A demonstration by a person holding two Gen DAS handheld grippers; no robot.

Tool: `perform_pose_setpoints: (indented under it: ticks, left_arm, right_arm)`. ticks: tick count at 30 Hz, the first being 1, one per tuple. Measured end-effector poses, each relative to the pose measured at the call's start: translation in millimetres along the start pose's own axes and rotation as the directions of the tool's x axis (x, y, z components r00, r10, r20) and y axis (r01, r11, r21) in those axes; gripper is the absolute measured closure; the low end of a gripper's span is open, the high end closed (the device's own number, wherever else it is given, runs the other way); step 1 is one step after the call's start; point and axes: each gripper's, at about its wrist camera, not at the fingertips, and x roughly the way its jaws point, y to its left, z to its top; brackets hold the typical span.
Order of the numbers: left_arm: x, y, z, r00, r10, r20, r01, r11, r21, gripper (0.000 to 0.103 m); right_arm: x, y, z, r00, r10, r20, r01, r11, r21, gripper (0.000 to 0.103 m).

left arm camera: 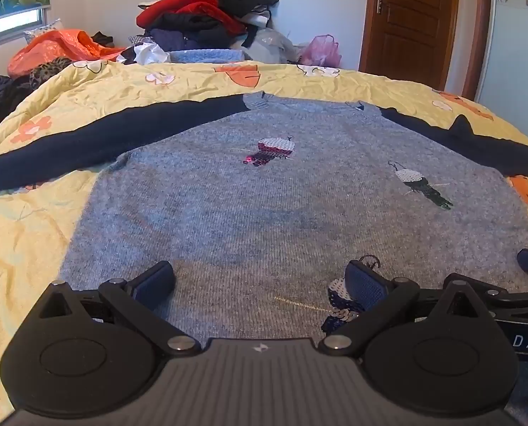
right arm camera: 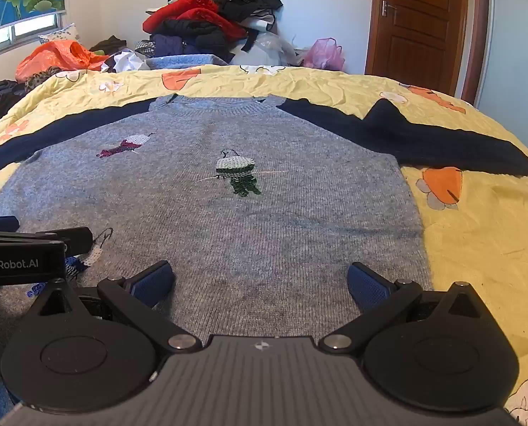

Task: Fold small clothes

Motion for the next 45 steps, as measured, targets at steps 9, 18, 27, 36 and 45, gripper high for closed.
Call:
perform_pose_setpoints:
  ticks: [9,18,27,36,45]
  left_arm:
    - [0.1,0.5,-1.0,1.000,-0.012,-0.004,0.012,1.000,-0.009,0.000]
    - [-1.7,3.8,-2.4,1.000,-0.012,0.004,0.012,1.000,-0.013,0.000]
    - [-1.9,1.9,-3.3,1.000,-0.012,0.003,0.012,1.000,-0.012,0.000]
    - [-1.8,0.9,-2.0,1.000,-0.007,0.001,0.007,1.000,-0.009,0.000]
    - [-2.2,0.6,-0.8,1.000,0.002,0.004,-0.001,1.000,-0.011,0.000]
  right_arm:
    - [0.0,-0.4,-0.3,1.000,0.004,0.000,-0.004,1.000,0.001,0.000]
    - [-1.6,-0.1,-1.0,1.000,0.000,-0.002,0.000,1.000,-0.011,0.000]
    - [-1.3,-0.4,-1.6,1.000,0.005,0.000,-0.005,1.000,-0.006,0.000]
    - [-1.7,-0.2,-1.6,1.000,0.005,0.000,-0.005,1.000,-0.006,0.000]
    - [-1.8,-0.5,-1.4,1.000,0.005,0.001,-0.005,1.000,-0.008,0.000]
